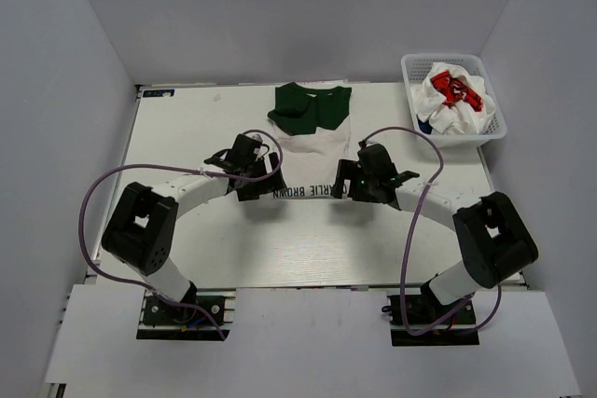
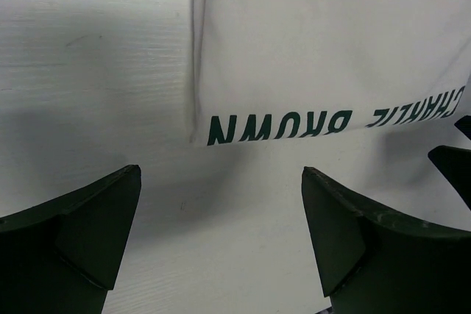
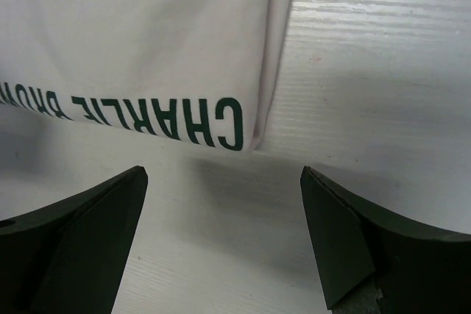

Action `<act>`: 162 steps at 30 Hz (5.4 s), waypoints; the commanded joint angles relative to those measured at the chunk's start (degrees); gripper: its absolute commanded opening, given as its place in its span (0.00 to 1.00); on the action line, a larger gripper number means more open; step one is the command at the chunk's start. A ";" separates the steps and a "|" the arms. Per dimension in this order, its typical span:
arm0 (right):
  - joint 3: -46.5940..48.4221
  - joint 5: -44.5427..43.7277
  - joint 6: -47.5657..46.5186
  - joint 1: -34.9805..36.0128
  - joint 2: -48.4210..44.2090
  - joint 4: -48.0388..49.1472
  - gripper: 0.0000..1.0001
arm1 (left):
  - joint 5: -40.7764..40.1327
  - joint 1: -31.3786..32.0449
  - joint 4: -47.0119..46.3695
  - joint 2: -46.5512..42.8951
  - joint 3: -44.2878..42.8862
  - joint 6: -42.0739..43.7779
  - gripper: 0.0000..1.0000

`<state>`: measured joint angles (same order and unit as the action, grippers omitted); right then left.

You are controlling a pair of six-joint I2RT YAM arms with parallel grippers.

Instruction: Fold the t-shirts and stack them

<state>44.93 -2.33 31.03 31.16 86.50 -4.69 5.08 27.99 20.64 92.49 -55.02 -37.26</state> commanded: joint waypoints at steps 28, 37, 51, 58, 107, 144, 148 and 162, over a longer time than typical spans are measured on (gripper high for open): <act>-4.49 4.79 0.36 -1.19 0.18 9.79 0.00 | 8.98 0.84 -9.83 4.03 3.60 0.17 0.00; -12.84 12.07 0.52 1.10 -22.74 -1.63 0.00 | 13.10 3.56 -0.61 -17.06 9.85 -1.59 0.00; -1.27 8.05 4.05 3.21 -33.42 -2.96 0.00 | 2.84 5.50 6.07 -28.70 -0.78 -2.74 0.00; 8.33 -1.17 3.25 2.33 -23.41 -4.54 0.00 | -6.83 4.27 8.79 -18.41 -13.69 -1.59 0.00; 23.29 9.00 -0.61 -11.38 11.77 -3.05 0.90 | 7.40 -7.25 6.51 24.93 -34.80 12.29 1.00; 23.45 8.12 -10.46 -13.49 14.22 -4.54 0.90 | -29.06 -24.81 16.62 38.45 -54.11 35.92 0.00; 25.82 9.00 -10.37 -13.49 15.36 -4.27 0.90 | -33.20 -28.42 13.56 42.93 -60.97 42.51 0.00; 29.87 9.79 -11.51 -13.40 19.93 -6.92 0.90 | -35.93 -37.30 -3.58 55.43 -76.37 54.13 0.00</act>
<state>72.12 6.26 20.91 18.00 105.65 -10.74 -28.58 -9.15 24.69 148.46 -129.23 13.19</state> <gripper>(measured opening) 0.904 0.222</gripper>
